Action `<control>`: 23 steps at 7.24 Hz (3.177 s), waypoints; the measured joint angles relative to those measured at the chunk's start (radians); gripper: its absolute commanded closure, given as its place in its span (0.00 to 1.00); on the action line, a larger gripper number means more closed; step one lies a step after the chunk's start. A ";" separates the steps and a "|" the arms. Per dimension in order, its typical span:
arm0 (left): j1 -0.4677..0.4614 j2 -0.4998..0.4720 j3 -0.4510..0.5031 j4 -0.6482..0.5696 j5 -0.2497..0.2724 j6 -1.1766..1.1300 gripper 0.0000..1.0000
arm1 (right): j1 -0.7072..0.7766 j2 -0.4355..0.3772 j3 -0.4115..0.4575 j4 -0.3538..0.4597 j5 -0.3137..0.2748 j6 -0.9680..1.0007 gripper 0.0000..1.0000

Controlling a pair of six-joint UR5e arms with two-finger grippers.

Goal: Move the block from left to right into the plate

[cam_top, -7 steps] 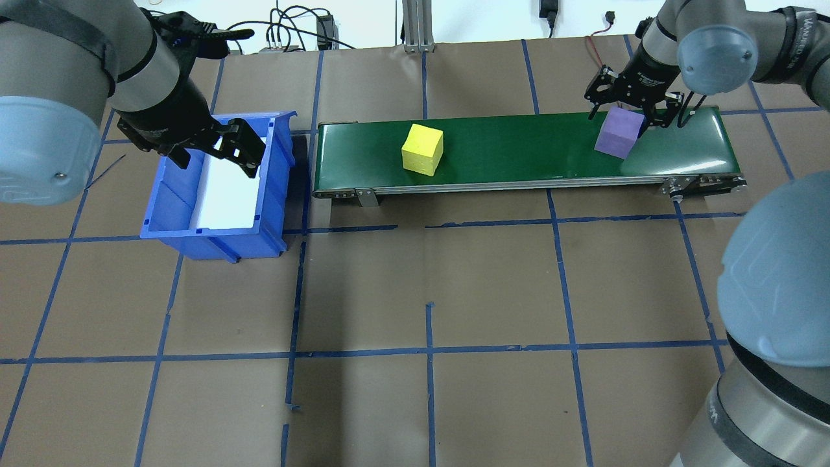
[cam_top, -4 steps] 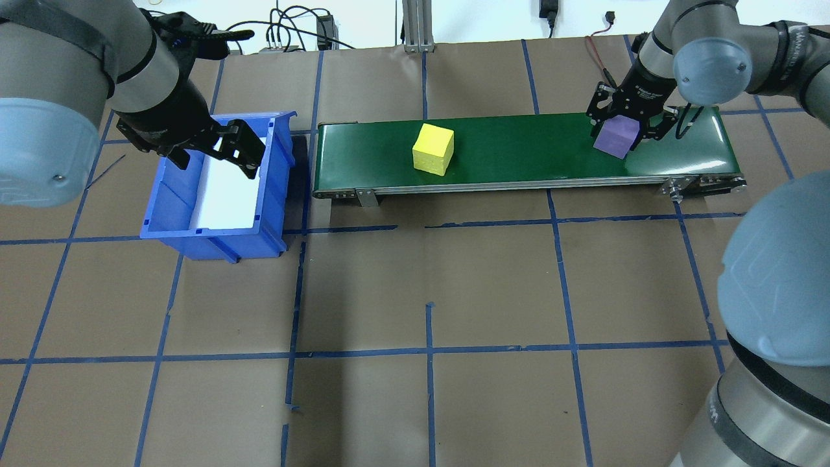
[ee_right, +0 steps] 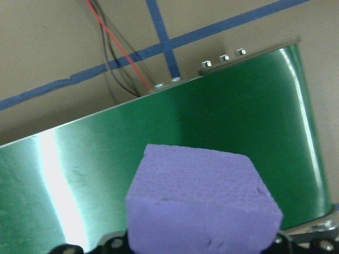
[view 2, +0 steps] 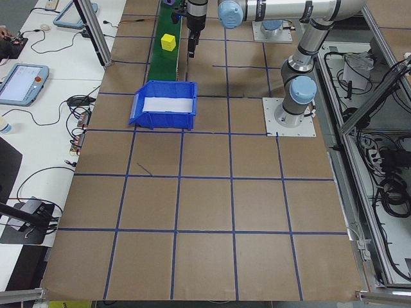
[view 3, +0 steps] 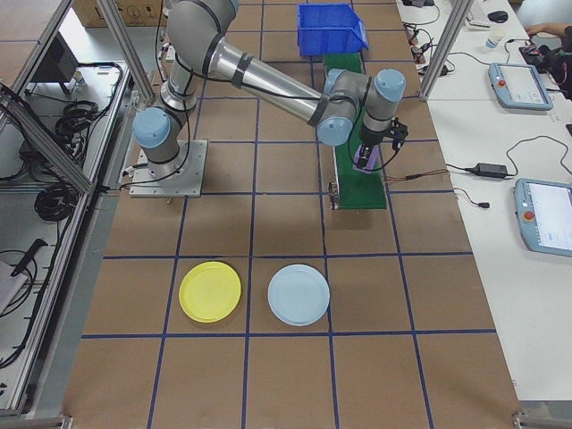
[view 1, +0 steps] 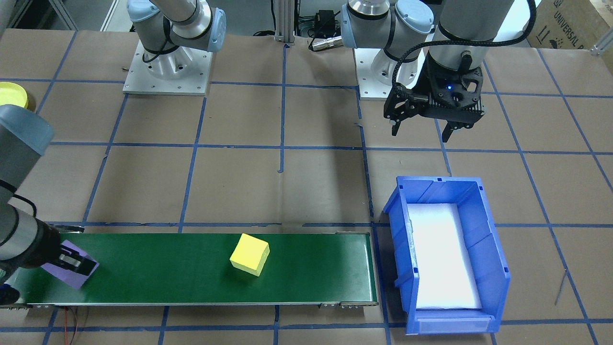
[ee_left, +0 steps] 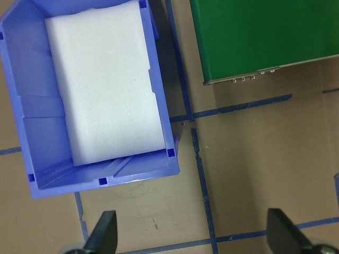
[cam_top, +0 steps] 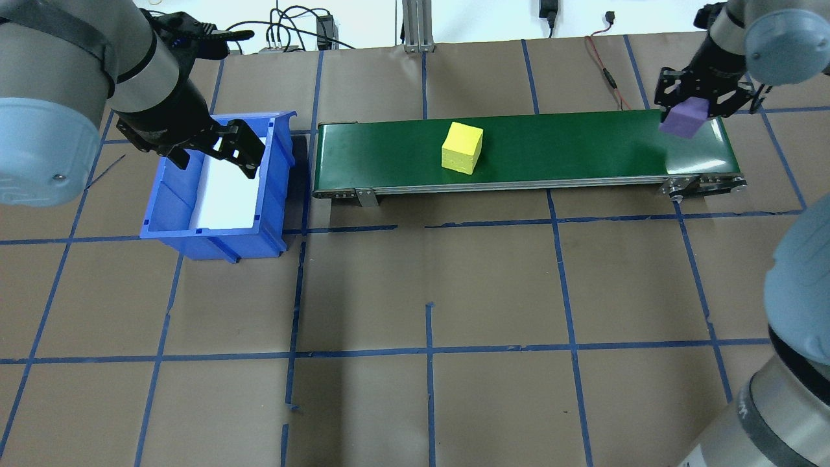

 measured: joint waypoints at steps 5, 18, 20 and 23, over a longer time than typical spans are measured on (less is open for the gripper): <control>0.000 0.000 -0.001 -0.001 0.000 0.000 0.00 | -0.414 -0.001 0.032 0.027 -0.062 -0.613 0.54; 0.005 -0.003 -0.003 0.007 -0.008 -0.006 0.79 | -0.356 -0.066 0.055 -0.007 0.031 -0.563 0.00; 0.005 -0.001 -0.001 -0.002 -0.005 -0.015 0.85 | -0.184 -0.086 0.054 0.007 0.074 -0.307 0.00; 0.005 0.001 0.000 -0.021 -0.006 -0.018 0.83 | 0.004 -0.106 0.056 0.006 0.108 -0.028 0.00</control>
